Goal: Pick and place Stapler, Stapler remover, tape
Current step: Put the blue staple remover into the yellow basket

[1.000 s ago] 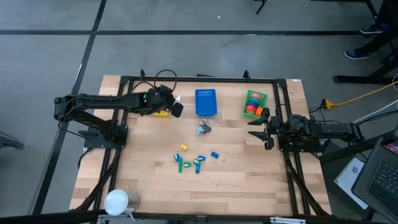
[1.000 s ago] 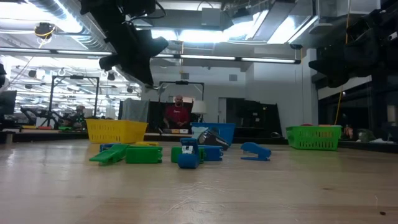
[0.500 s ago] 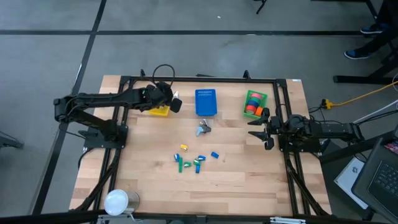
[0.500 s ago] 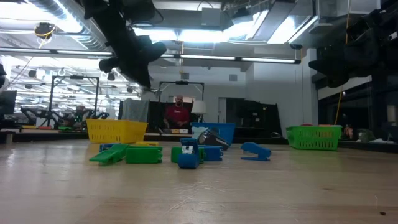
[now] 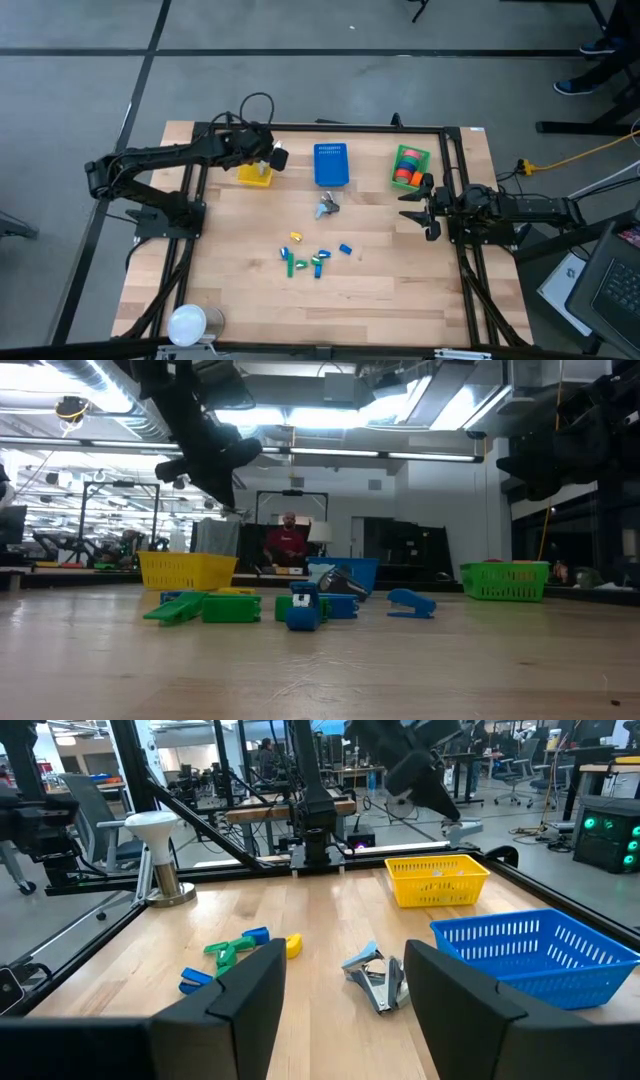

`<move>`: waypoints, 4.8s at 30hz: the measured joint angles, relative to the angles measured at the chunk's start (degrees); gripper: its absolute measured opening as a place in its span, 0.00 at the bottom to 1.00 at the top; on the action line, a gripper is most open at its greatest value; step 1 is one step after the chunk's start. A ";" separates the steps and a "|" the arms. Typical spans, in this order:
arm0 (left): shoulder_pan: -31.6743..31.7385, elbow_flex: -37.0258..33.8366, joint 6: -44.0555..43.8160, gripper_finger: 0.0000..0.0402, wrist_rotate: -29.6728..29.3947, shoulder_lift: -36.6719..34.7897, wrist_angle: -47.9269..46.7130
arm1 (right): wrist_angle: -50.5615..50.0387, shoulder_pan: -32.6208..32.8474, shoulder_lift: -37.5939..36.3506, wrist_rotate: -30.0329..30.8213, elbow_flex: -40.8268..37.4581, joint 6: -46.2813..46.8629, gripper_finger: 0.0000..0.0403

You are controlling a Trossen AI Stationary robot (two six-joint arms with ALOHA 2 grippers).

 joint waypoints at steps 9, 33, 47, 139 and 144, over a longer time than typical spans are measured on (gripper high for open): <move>3.29 0.00 -1.78 0.01 -0.47 0.00 -14.23 | 0.01 -0.01 0.00 0.00 0.00 0.00 0.52; 4.38 0.00 0.07 0.07 -5.10 9.63 -15.03 | -0.01 -0.01 0.00 0.00 -0.02 0.00 0.52; 2.38 0.00 2.47 0.23 -8.57 9.40 -15.41 | 0.01 0.00 -0.01 0.00 -0.02 -0.02 0.52; -24.38 6.46 16.36 0.27 8.16 28.48 16.05 | 0.00 -0.01 -0.01 0.00 -0.01 0.00 0.52; -21.57 3.47 17.21 0.27 14.69 28.48 21.92 | 0.01 -0.01 -0.01 0.00 0.00 -0.02 0.52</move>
